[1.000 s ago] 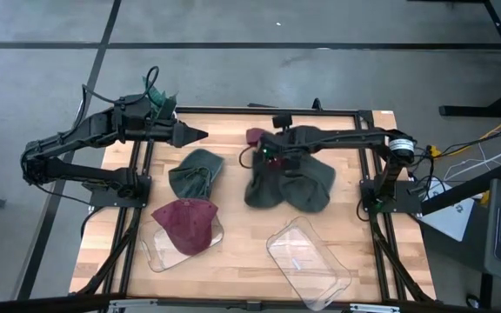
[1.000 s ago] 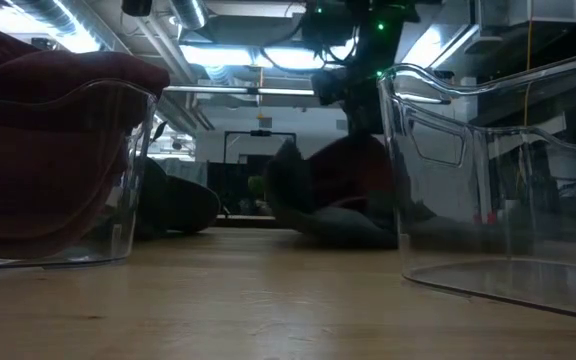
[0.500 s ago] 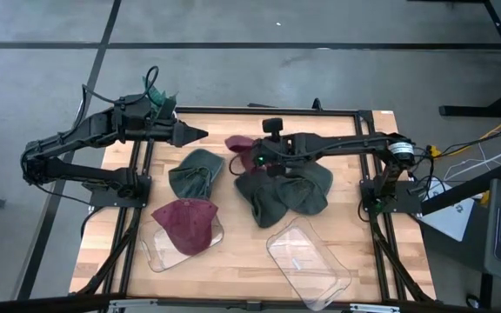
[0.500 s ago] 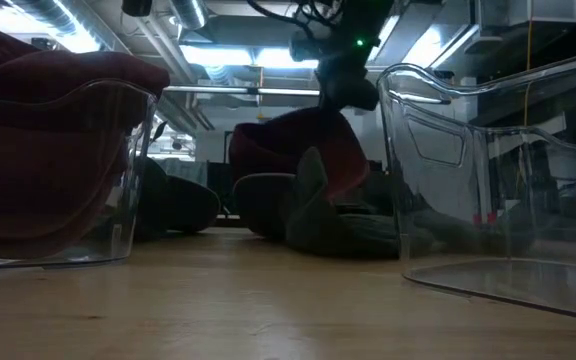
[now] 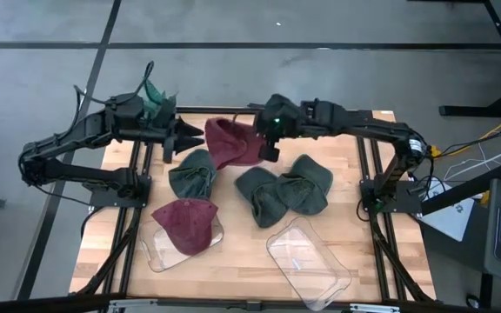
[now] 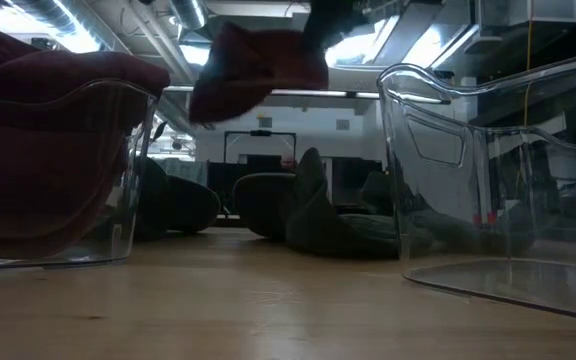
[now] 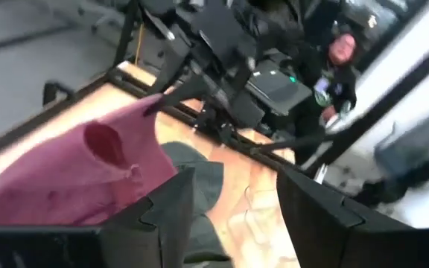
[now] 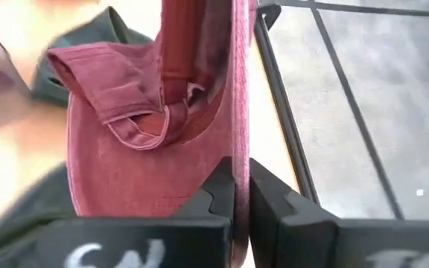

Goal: Pick & Place hat
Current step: Put the red cap into the left transparent bin

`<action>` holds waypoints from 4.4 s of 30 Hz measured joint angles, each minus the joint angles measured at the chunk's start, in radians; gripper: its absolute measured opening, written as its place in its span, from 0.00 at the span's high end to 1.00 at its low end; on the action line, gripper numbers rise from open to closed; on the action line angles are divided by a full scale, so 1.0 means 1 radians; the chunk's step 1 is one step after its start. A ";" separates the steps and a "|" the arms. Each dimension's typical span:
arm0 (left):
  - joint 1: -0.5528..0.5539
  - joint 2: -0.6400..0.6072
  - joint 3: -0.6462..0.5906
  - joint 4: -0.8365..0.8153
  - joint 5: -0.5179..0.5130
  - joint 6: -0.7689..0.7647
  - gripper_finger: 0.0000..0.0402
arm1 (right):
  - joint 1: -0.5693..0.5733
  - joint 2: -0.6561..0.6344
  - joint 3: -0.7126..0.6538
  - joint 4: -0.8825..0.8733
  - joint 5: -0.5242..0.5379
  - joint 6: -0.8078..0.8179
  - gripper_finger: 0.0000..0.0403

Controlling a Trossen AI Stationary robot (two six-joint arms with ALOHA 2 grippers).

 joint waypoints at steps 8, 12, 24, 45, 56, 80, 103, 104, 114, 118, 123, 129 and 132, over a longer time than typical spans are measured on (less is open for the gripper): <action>0.000 -0.069 0.000 -0.014 -0.115 0.108 0.54 | 0.005 -0.039 0.090 -0.032 -0.004 0.030 0.96; 0.000 -0.072 0.000 -0.015 -0.113 0.103 0.54 | 0.014 -0.060 0.114 0.001 -0.004 0.030 0.96; 0.000 -0.048 0.000 -0.018 -0.181 0.206 0.54 | 0.067 -0.071 0.170 0.058 -0.040 0.018 0.96; 0.000 -0.076 0.001 -0.108 -0.347 0.252 0.54 | 0.084 -0.081 0.170 0.081 -0.067 0.022 0.96; 0.000 -0.043 0.001 -0.084 -0.260 0.192 0.54 | 0.084 -0.081 0.170 0.119 -0.100 -0.005 0.96; -0.002 -0.016 0.001 -0.049 -0.168 0.349 0.98 | 0.083 -0.081 0.165 0.048 -0.264 0.139 0.88; -0.002 -0.009 0.001 -0.052 -0.072 0.928 0.99 | 0.083 -0.079 0.163 0.011 -0.497 0.709 0.57; -0.002 -0.009 0.001 -0.051 -0.062 0.953 0.99 | 0.084 -0.079 0.163 0.011 -0.497 0.729 0.55; -0.064 -0.013 0.001 0.027 -0.038 1.115 0.99 | 0.084 -0.077 0.163 0.006 -0.449 0.757 0.49; -0.124 -0.013 0.001 0.111 -0.039 1.115 0.99 | 0.084 -0.077 0.163 -0.008 -0.386 0.755 0.49; -0.217 -0.013 0.001 0.144 -0.038 1.127 0.99 | 0.084 -0.077 0.163 -0.056 -0.335 0.755 0.49; -0.308 -0.013 0.001 0.144 -0.035 1.169 0.99 | 0.083 -0.077 0.163 -0.159 -0.298 0.754 0.49; -0.337 -0.013 0.001 0.139 -0.034 1.188 0.99 | 0.083 -0.077 0.163 -0.223 -0.289 0.755 0.49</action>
